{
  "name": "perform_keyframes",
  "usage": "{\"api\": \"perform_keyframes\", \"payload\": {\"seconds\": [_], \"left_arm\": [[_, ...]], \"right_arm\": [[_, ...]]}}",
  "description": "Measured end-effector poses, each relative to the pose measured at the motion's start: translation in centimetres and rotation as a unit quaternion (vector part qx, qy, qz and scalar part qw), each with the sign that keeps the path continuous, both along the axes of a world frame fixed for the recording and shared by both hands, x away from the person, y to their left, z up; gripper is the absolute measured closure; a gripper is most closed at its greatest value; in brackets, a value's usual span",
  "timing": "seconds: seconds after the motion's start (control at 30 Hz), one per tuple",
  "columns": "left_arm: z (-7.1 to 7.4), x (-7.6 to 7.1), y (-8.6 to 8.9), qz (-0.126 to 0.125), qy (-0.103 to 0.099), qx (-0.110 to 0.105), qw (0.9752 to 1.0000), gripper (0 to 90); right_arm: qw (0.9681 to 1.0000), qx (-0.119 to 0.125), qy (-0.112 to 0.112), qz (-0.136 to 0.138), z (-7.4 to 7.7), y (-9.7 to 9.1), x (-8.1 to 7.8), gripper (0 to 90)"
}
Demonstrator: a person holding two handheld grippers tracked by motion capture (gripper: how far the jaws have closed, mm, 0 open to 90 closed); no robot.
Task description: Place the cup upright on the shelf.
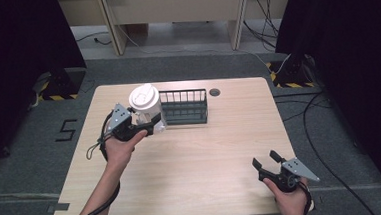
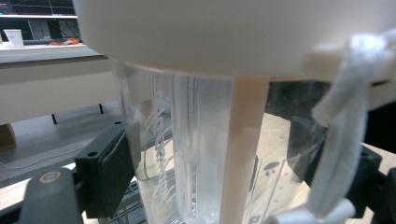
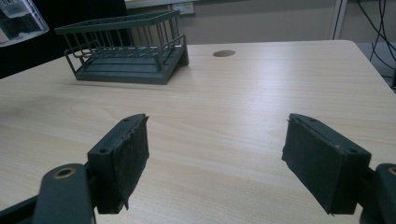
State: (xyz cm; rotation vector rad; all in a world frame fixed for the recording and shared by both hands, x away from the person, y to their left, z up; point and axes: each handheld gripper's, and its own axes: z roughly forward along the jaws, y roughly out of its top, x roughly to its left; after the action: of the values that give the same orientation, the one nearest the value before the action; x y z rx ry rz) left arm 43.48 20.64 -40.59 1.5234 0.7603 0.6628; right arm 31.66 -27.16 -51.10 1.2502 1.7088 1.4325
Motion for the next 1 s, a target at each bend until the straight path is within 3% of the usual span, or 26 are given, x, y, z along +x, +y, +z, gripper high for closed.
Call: {"api": "perform_keyframes", "payload": {"seconds": [1.0], "left_arm": [[0.7,2.1,-1.6,0.003,0.001,-0.004,1.0000,16.8]], "right_arm": [[1.0000,0.000,0.000,0.003,-0.1,0.0,0.1,23.2]]}}
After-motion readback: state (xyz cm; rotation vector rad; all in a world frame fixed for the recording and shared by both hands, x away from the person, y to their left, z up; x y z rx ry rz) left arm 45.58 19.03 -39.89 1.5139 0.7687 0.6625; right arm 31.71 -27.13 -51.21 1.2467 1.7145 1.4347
